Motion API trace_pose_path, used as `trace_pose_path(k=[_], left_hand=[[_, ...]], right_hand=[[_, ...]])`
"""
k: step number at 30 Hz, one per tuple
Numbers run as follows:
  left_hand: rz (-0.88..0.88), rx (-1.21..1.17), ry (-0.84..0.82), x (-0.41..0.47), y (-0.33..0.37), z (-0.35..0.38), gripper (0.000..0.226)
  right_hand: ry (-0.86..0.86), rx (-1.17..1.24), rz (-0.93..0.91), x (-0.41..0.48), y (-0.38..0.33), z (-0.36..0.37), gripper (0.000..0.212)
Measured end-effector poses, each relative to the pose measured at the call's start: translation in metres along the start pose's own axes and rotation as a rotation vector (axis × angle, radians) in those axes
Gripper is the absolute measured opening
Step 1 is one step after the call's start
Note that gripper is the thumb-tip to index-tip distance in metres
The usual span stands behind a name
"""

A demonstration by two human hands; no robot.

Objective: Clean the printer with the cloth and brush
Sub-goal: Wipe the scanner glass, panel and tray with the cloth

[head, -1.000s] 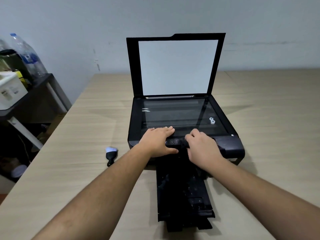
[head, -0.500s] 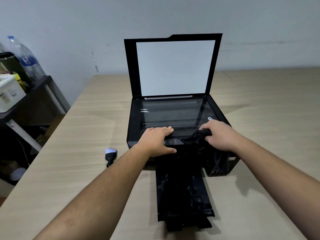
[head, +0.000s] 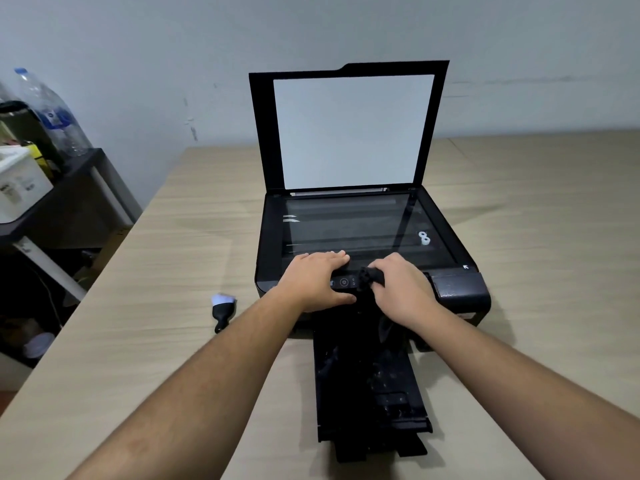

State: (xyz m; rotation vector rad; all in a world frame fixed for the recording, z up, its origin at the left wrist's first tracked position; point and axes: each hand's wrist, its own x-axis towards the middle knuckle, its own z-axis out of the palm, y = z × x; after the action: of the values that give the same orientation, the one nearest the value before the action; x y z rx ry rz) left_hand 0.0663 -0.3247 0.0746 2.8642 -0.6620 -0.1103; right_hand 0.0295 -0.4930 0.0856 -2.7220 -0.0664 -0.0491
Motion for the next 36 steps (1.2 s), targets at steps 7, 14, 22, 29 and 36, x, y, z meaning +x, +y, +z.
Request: trace_pose_path(k=[7,14,22,29,36], left_hand=[[-0.020,-0.001,-0.017,-0.002,0.000,-0.001,0.082],[-0.013,-0.014,-0.040,-0.003,0.000,-0.003,0.086],[-0.010,-0.006,-0.021,-0.002,0.001,-0.001,0.088],[-0.018,-0.008,-0.084,-0.003,-0.003,-0.004,0.088],[-0.006,0.077,0.023,-0.001,0.012,-0.006,0.081]], right_hand=[[-0.026,-0.341,-0.202,-0.004,0.022,-0.017,0.034],[-0.041,-0.453,-0.029,-0.002,0.038,-0.037,0.032],[0.098,0.078,-0.035,0.001,-0.013,0.011,0.023],[-0.037,-0.419,-0.176,-0.002,0.030,-0.029,0.029],[0.189,-0.295,-0.018,0.009,0.059,-0.088,0.034]])
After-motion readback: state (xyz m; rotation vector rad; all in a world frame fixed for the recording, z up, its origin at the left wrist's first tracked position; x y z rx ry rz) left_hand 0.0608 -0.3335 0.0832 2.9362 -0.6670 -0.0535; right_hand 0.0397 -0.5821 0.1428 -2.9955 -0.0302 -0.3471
